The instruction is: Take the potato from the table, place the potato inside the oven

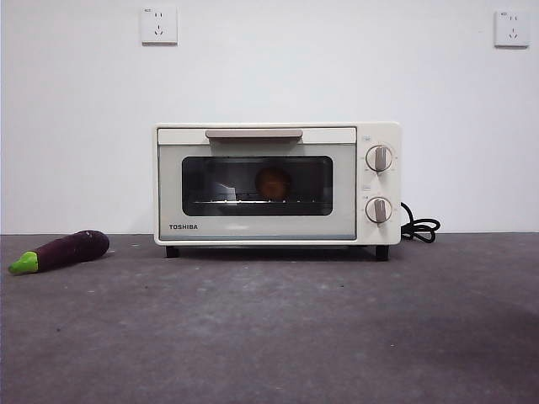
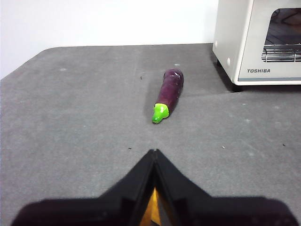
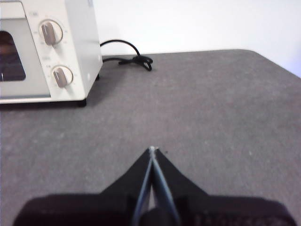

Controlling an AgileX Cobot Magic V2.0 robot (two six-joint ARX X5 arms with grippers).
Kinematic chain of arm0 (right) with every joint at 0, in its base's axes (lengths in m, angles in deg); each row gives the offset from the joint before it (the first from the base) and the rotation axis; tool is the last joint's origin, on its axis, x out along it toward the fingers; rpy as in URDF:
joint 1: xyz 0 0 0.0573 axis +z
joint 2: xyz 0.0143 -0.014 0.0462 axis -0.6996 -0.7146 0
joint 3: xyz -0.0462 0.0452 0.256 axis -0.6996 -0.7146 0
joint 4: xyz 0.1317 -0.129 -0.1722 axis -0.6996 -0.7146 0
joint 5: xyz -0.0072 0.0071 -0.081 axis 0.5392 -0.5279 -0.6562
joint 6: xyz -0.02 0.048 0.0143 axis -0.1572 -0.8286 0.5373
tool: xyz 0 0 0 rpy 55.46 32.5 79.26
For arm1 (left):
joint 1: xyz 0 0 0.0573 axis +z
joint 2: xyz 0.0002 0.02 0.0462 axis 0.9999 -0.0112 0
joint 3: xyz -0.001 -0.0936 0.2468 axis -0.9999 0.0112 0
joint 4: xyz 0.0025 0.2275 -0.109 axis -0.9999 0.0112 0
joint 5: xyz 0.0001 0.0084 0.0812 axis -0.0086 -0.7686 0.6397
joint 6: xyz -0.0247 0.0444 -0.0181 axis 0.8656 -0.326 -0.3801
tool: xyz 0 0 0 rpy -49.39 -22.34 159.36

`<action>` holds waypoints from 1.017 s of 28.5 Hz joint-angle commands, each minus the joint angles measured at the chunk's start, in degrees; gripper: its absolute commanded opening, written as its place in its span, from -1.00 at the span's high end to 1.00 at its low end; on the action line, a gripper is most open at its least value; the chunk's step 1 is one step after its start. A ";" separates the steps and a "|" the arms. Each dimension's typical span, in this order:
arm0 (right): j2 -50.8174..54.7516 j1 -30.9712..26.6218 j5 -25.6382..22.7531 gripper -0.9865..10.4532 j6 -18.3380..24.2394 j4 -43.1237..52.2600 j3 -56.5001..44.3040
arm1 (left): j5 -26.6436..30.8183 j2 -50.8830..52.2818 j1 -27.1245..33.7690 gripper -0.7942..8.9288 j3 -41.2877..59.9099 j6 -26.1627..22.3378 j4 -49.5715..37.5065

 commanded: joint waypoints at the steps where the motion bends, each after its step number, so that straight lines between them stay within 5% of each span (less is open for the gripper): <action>1: 0.11 -0.04 0.15 0.82 0.11 -1.64 -0.57 | -0.07 -0.13 0.11 0.85 0.59 0.26 -0.42; 29: 0.07 0.00 0.61 0.82 -0.24 -1.44 -0.57 | -0.07 -0.13 0.11 0.85 0.59 0.26 -0.42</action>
